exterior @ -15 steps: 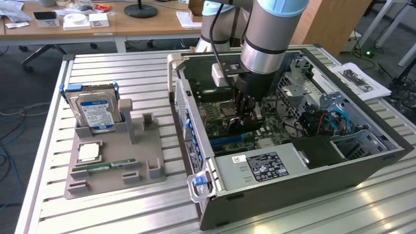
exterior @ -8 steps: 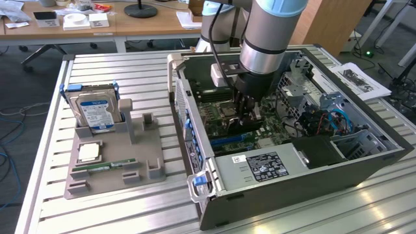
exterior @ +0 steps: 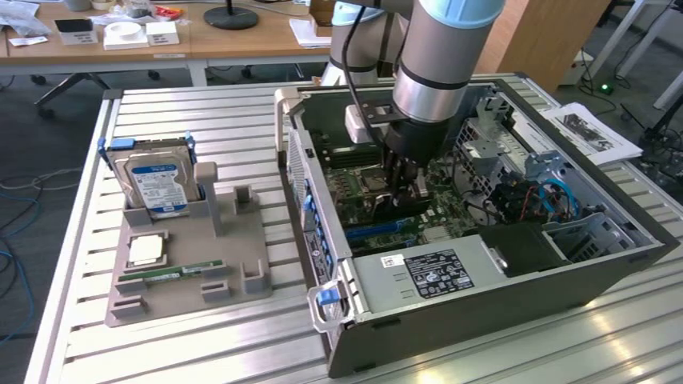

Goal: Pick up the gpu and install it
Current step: 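Insert the gpu into the slot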

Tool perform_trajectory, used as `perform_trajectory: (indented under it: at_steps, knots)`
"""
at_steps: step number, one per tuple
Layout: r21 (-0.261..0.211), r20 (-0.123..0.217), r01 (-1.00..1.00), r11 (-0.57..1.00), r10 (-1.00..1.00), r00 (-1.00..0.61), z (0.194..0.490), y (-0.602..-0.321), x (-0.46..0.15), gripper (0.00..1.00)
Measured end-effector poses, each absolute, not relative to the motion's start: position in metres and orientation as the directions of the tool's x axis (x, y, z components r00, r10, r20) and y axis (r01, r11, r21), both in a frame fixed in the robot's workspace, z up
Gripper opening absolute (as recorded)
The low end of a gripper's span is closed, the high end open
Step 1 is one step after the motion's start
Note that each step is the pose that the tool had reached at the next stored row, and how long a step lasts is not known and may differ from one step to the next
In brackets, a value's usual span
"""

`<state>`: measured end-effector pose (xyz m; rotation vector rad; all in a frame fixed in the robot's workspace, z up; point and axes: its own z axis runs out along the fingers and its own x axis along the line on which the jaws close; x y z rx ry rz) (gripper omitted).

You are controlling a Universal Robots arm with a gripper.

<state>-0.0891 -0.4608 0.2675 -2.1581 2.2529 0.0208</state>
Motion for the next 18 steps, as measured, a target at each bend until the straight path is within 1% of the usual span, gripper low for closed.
perform_trajectory:
  at_steps: [18]
  knots:
    - [-0.005,-0.025,-0.999,0.043,-0.999,-0.043,0.2655,-0.4608,-0.0937,0.27]
